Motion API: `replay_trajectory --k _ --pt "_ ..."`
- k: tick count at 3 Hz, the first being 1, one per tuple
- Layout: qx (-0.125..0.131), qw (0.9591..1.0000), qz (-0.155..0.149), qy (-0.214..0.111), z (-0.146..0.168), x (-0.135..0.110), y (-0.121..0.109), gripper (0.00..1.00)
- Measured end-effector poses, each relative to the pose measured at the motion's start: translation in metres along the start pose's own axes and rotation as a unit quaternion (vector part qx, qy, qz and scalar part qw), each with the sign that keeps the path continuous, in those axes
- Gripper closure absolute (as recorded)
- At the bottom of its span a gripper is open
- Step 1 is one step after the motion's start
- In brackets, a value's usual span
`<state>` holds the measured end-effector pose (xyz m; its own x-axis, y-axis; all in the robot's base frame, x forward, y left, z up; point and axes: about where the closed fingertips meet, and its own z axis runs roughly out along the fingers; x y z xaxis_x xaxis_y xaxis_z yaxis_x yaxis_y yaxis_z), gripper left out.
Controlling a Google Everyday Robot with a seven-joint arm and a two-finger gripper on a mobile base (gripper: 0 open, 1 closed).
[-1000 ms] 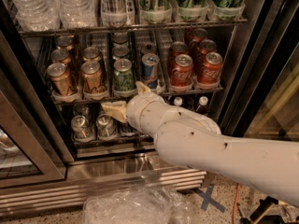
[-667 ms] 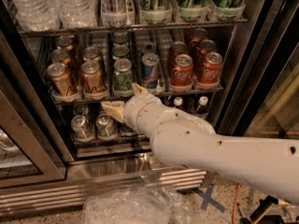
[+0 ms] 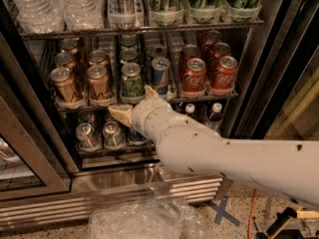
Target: Pick green can from middle shelf of fridge
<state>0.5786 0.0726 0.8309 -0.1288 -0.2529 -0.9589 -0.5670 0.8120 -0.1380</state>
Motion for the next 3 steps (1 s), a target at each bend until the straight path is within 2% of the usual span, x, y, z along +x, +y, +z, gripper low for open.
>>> replay_trajectory --k 1,2,3 --pt "0.014 0.9998 0.009 -0.008 0.009 -0.004 -0.007 0.26" --pt "0.017 0.9995 0.019 -0.016 0.029 -0.009 -0.008 0.27" --pt "0.020 0.9994 0.022 -0.014 0.035 -0.006 -0.011 0.27"
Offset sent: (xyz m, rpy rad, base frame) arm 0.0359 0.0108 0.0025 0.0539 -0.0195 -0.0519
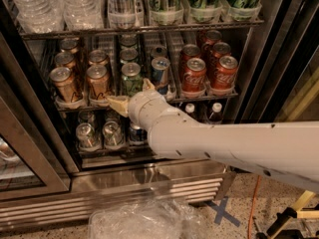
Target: Pick green can from middle shelf of fridge
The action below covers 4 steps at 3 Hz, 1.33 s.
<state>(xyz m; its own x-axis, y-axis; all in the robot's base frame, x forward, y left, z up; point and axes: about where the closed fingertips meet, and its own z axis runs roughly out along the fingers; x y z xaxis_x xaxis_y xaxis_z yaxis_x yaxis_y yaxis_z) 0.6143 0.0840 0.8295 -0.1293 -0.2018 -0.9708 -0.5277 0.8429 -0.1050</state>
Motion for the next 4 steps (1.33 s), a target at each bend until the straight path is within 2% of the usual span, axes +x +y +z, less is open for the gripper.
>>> replay_trajectory --k 4 --pt "0.027 0.9995 0.014 -0.011 0.024 -0.008 -0.022 0.29"
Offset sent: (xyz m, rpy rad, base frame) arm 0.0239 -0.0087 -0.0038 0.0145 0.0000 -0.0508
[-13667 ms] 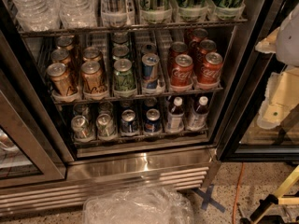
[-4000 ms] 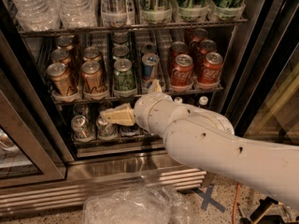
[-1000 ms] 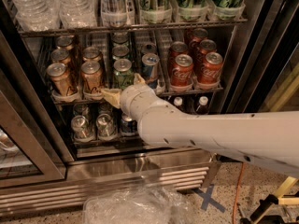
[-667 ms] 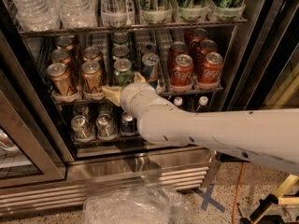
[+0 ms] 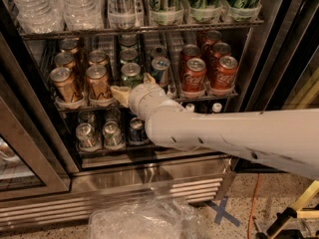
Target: Pick green can from middle shelf of fridge
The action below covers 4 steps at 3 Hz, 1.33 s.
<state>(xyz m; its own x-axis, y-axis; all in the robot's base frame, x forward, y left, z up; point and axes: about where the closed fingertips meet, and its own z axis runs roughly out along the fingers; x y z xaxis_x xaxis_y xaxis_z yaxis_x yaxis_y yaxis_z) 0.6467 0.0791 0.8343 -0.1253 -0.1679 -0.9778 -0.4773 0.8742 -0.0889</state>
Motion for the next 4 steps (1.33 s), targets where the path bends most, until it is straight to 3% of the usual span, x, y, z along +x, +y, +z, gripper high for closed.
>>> replay_trajectory --k 1,3,4 --pt "0.002 1.0000 0.001 0.000 0.0026 0.0002 -0.0013 0.45" --pt "0.003 1.0000 0.001 0.001 0.0038 0.0015 -0.0011 0.91" --pt "0.002 1.0000 0.002 0.002 0.0041 0.0030 -0.0005 1.00"
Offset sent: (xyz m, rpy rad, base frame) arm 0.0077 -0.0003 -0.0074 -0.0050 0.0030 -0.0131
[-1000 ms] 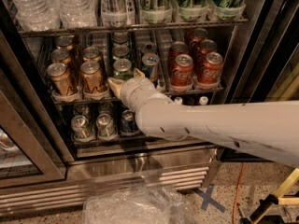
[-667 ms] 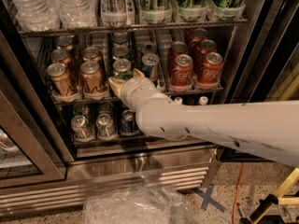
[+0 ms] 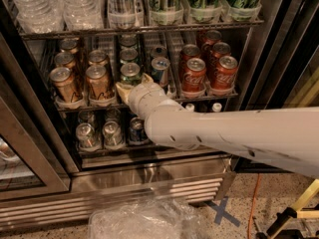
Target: Pick green can from middle shelf of fridge
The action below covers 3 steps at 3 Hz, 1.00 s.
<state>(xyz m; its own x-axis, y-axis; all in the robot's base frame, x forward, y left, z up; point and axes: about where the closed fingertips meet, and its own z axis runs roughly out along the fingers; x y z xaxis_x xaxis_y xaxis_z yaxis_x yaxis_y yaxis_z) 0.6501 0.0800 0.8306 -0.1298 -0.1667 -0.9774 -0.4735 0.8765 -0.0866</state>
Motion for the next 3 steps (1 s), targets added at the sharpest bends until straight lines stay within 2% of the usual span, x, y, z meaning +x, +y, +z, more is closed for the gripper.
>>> replay_trajectory --k 2,3 --pt "0.001 0.9999 0.006 -0.012 -0.006 -0.006 -0.002 1.00" --pt "0.004 0.9992 0.000 -0.041 -0.020 -0.024 -0.004 1.00"
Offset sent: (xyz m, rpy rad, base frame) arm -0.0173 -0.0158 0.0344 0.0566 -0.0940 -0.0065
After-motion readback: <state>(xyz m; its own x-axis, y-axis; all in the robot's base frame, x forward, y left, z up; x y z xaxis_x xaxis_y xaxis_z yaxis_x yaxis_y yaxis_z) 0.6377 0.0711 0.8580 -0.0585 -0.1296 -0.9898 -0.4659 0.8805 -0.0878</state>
